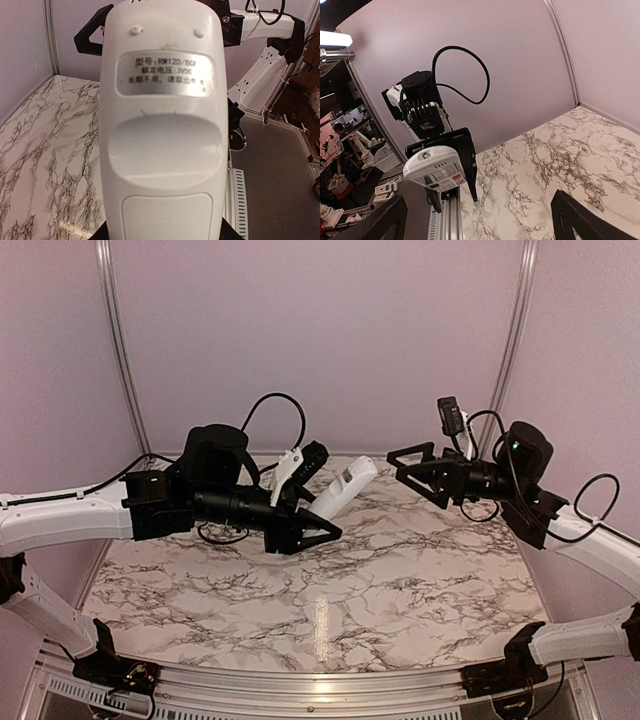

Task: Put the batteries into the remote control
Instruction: Pass from the left arm to the right

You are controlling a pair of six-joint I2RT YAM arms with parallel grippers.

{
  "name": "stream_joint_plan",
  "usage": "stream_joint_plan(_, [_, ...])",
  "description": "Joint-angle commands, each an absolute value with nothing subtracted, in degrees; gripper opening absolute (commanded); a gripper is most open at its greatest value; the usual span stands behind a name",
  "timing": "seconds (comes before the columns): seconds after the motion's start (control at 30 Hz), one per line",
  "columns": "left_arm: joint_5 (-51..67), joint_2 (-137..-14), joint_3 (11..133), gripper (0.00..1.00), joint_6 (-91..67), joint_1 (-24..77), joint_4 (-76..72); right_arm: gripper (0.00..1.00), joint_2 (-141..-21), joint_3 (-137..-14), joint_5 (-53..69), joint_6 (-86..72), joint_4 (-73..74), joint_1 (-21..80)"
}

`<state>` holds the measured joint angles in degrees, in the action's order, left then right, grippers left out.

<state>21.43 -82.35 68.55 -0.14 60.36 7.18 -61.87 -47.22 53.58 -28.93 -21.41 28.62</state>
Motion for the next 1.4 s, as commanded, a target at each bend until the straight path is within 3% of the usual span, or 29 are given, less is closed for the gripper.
stream_joint_plan(0.0, [30.71, -78.51, 66.42, 0.37, -4.96, 60.21, -5.36, 0.99, -61.32, -50.82, 52.63, -21.35, -19.9, 33.43])
stream_joint_plan(0.33, [34.19, -77.23, 62.42, 0.38, -10.24, 60.29, -16.59, 0.98, -65.34, -55.32, 50.54, -23.11, -26.28, 40.57])
stream_joint_plan(0.87, [30.88, -78.13, 61.18, 0.38, -10.03, 60.23, -17.3, 0.87, -73.73, -65.21, 48.66, -19.47, -22.03, 48.72])
stream_joint_plan(1.37, [27.53, -76.79, 59.6, 0.39, -9.38, 59.77, -16.08, 0.35, -75.59, -65.71, 51.7, -22.92, -24.17, 49.14])
